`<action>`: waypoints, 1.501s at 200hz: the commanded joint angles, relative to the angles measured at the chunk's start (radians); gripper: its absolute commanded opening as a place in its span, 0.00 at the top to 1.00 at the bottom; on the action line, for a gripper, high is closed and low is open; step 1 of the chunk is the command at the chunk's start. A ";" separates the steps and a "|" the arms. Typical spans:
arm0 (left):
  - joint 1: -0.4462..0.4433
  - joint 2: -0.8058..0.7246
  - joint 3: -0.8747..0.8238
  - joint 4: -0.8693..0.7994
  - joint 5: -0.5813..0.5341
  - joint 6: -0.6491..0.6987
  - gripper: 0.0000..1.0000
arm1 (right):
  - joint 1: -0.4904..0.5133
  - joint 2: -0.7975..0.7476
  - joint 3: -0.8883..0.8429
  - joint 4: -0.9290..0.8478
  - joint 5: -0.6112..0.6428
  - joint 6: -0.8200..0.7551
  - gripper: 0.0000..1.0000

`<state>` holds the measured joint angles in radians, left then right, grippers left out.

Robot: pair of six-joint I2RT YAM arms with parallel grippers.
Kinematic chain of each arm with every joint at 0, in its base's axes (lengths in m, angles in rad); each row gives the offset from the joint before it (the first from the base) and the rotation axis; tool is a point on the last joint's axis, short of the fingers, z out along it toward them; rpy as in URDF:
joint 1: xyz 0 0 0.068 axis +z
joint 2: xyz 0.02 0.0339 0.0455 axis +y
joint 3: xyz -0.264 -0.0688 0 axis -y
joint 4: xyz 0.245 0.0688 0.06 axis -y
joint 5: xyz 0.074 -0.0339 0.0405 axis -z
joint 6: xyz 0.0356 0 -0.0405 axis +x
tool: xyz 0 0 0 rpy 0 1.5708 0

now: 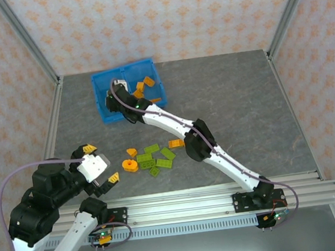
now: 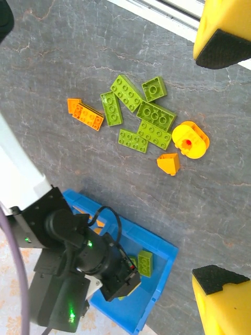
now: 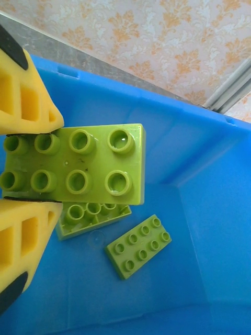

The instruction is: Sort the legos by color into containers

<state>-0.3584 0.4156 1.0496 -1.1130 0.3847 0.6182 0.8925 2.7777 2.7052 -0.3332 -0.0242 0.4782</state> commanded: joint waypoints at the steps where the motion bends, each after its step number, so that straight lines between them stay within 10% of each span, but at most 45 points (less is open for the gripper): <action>1: -0.001 0.009 -0.013 0.018 0.013 -0.020 0.00 | 0.003 0.014 0.059 0.158 0.069 0.022 0.71; 43: 0.000 -0.003 -0.023 0.000 0.003 -0.026 0.00 | 0.003 0.031 0.087 0.178 0.049 0.050 0.43; 96: -0.001 0.005 -0.043 0.053 -0.051 -0.091 0.00 | 0.002 -0.129 0.075 0.087 -0.045 0.065 0.42; 119: 0.000 0.071 -0.038 0.136 -0.169 -0.332 0.00 | -0.005 -0.279 0.033 -0.075 -0.113 0.076 0.34; 204: 0.000 0.461 -0.023 0.188 -0.274 -1.128 0.05 | -0.096 -1.087 -0.889 -0.529 -0.336 -0.025 0.16; 300: 0.007 0.988 -0.051 0.287 -0.124 -1.195 0.00 | -0.150 -1.503 -1.372 -0.452 -0.246 0.207 0.12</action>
<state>-0.3580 1.3708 1.0245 -0.8799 0.2638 -0.5102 0.7433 1.3201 1.3674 -0.8207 -0.2974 0.6155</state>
